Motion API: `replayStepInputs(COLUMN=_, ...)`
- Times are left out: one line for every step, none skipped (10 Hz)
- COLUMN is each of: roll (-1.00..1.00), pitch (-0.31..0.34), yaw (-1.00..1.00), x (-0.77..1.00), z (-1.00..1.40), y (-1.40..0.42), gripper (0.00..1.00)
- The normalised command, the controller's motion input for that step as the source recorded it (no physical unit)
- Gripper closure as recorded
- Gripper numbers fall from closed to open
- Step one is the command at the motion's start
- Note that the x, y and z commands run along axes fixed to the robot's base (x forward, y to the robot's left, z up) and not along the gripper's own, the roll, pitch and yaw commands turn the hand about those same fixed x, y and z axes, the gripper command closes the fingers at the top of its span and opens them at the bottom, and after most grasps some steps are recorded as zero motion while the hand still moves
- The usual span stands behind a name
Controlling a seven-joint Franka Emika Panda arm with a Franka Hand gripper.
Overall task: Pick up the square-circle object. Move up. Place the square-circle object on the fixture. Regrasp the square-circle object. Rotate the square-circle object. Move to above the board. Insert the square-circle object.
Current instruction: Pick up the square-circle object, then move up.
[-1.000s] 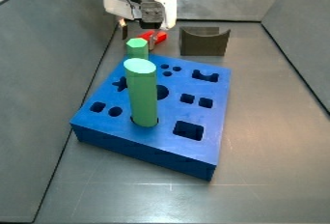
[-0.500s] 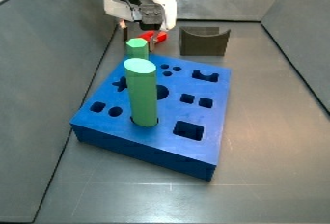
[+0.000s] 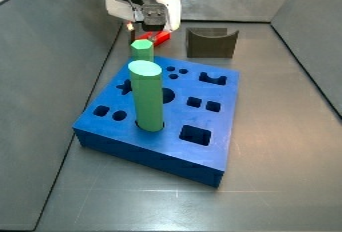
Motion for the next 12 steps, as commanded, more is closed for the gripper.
replayStepInputs(roll=0.00, pitch=0.000, yaw=0.00, x=0.00, z=0.00, y=0.00, gripper=1.00)
replayStepInputs(roll=0.00, pitch=0.000, yaw=0.00, x=0.00, z=0.00, y=0.00, gripper=1.00)
replayStepInputs(roll=0.00, pitch=0.000, yaw=0.00, x=0.00, z=0.00, y=0.00, gripper=1.00)
replayStepInputs(roll=0.00, pitch=0.000, yaw=0.00, x=0.00, z=0.00, y=0.00, gripper=1.00)
replayStepInputs(roll=0.00, pitch=0.000, yaw=0.00, x=0.00, z=0.00, y=0.00, gripper=1.00)
replayStepInputs(roll=0.00, pitch=0.000, yaw=0.00, x=0.00, z=0.00, y=0.00, gripper=1.00)
replayStepInputs(roll=0.00, pitch=0.000, yaw=0.00, x=0.00, z=0.00, y=0.00, gripper=1.00)
replayStepInputs(roll=0.00, pitch=0.000, yaw=0.00, x=0.00, z=0.00, y=0.00, gripper=1.00)
replayStepInputs(roll=0.00, pitch=0.000, yaw=0.00, x=0.00, z=0.00, y=0.00, gripper=1.00)
replayStepInputs(roll=0.00, pitch=0.000, yaw=0.00, x=0.00, z=0.00, y=0.00, gripper=1.00)
replayStepInputs(roll=0.00, pitch=0.000, yaw=0.00, x=0.00, z=0.83, y=0.00, gripper=1.00)
replayStepInputs(roll=-0.01, pitch=-0.024, yaw=0.01, x=0.05, z=0.86, y=-0.06, gripper=1.00)
